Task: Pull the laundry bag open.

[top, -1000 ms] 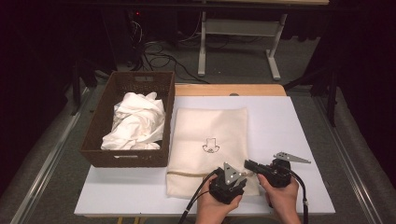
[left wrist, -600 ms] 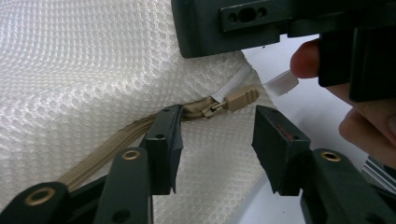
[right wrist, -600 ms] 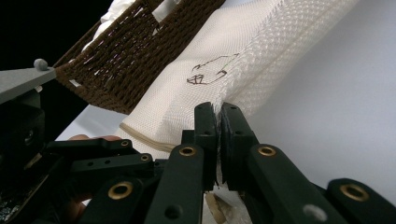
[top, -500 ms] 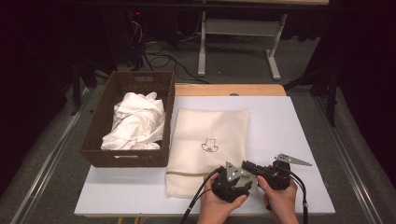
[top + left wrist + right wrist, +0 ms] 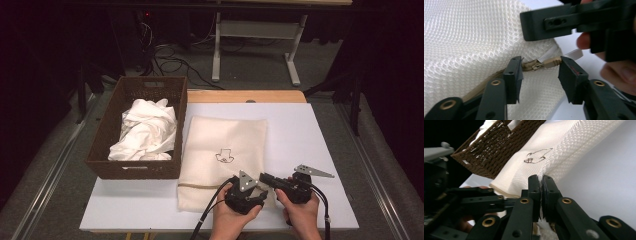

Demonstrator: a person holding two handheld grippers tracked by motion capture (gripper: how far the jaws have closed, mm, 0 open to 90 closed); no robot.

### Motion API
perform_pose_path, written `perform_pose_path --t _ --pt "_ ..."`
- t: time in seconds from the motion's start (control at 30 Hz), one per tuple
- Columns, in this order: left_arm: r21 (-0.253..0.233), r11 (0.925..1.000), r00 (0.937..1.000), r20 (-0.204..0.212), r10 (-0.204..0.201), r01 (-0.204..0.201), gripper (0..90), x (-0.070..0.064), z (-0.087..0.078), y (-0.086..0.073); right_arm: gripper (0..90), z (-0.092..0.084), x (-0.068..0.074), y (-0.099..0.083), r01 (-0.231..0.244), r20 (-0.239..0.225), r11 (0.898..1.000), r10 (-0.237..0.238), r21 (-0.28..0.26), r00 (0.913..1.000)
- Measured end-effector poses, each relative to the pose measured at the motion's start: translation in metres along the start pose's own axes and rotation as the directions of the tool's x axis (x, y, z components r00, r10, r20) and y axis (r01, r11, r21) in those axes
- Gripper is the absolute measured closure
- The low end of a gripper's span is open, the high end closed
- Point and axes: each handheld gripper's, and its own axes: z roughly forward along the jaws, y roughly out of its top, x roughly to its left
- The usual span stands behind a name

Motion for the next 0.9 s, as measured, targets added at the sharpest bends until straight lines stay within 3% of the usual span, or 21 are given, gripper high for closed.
perform_pose_path --t 0.17,0.2,0.23,0.27,0.5,0.63,0.83,0.9 --pt "-0.021 0.9994 0.9991 0.033 -0.026 0.027 66.5 0.003 -0.011 -0.002 87.7 -0.001 -0.001 0.001 0.002 0.009 1.000 -0.002 -0.009 1.0000" --pt "-0.017 0.9992 0.9978 0.056 -0.035 0.036 66.5 0.004 -0.013 -0.003 87.7 -0.001 -0.001 0.001 0.002 0.009 1.000 -0.002 -0.009 1.0000" --pt "-0.007 0.9989 0.9946 0.093 -0.046 0.046 76.6 0.006 -0.014 -0.005 87.7 -0.002 -0.001 0.001 0.004 0.010 1.000 -0.004 -0.011 0.9999" --pt "0.005 0.9989 0.9928 0.110 -0.048 0.047 78.5 0.008 -0.015 -0.007 87.8 -0.002 -0.001 0.001 0.002 0.010 1.000 -0.002 -0.011 0.9999" --pt "0.015 0.9951 0.9893 0.108 -0.098 0.097 83.5 0.019 -0.015 -0.012 87.8 -0.002 0.000 0.001 0.012 0.005 1.000 -0.012 -0.018 0.9999" --pt "0.037 0.9947 0.9885 0.113 -0.100 0.096 82.4 0.018 -0.011 -0.014 87.8 -0.001 0.002 0.000 0.012 0.005 1.000 -0.012 -0.018 0.9999" --pt "0.029 0.9934 0.9857 0.124 -0.114 0.111 82.0 0.016 -0.006 -0.013 87.7 -0.001 0.004 0.000 0.015 0.001 1.000 -0.015 -0.020 0.9999" --pt "0.033 0.9948 0.9888 0.111 -0.099 0.096 85.9 0.014 -0.005 -0.011 87.7 -0.001 0.004 0.000 0.019 -0.003 1.000 -0.019 -0.020 0.9998"
